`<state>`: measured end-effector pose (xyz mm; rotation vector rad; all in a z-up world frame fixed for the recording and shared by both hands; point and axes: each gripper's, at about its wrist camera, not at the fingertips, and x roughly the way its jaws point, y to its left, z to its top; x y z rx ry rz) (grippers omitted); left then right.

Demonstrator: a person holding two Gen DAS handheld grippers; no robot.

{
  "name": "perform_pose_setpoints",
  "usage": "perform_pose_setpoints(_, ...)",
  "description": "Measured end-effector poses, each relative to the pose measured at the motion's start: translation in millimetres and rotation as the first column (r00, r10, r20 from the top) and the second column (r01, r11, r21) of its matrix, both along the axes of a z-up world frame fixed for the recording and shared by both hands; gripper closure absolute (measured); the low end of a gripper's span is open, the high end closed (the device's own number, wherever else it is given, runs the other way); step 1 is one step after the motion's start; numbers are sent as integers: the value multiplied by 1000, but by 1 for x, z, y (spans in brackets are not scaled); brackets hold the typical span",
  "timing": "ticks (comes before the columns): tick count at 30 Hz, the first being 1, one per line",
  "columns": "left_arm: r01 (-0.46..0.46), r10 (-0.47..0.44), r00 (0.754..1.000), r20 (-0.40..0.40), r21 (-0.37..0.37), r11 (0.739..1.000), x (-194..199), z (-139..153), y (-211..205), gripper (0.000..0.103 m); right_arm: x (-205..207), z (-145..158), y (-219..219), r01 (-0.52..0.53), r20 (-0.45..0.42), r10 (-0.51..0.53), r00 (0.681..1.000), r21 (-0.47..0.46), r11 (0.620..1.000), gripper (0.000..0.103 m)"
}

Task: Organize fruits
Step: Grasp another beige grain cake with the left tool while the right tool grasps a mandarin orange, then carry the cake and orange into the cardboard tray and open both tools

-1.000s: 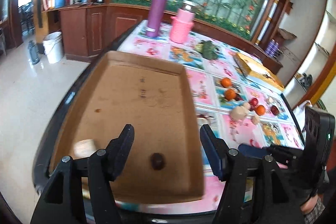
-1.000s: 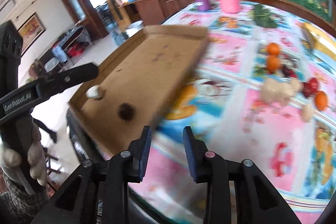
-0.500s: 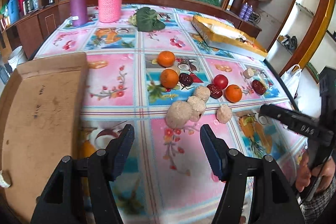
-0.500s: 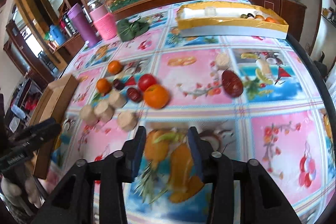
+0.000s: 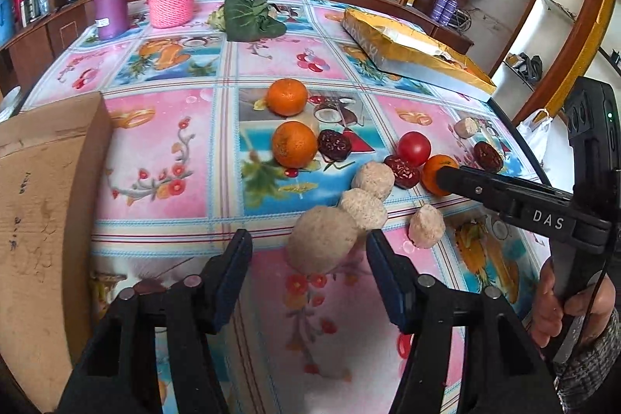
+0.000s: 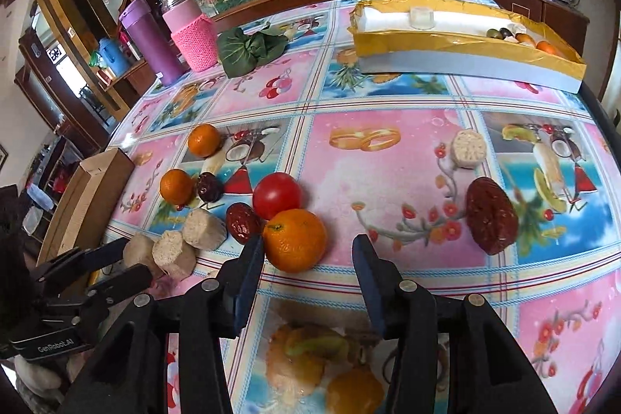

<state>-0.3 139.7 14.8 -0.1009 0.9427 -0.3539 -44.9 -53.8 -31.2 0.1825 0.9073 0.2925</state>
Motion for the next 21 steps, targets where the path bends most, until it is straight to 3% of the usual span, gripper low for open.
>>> perform_pose_setpoints(1,5,-5,1000,7,-4,1000,1,0,-1,48,0,0,1,-2,4,2,1000,-2,1000,52)
perform_pose_setpoints(3,26,-26,1000,13,-16,1000,2,-1,-4,63,1,0,4,-7,6,7,1000,-5,1000,52)
perform_pose_setpoints(5,30,-30,999,19,-12,999,2,-2,-5,68,3,-2,7,-9,0,9,1000,-8,1000,52)
perform_pose_setpoints(9,32,-32,999,23,-13,999,0,-2,-5,68,5,-2,11,-13,13,13,1000,-20,1000,54)
perform_pose_setpoints(10,30,-30,999,23,-10,1000,0,-2,-5,68,5,-2,12,-11,15,11,1000,-21,1000,63)
perform_pose_setpoints(11,26,-26,999,24,-2,1000,-1,-1,-5,68,5,-3,12,-11,13,12,1000,-23,1000,64)
perform_pose_setpoints(21,-47,49,997,63,-34,998,-33,25,21,68,-13,8,4,28,2,-28,1000,18,999,65)
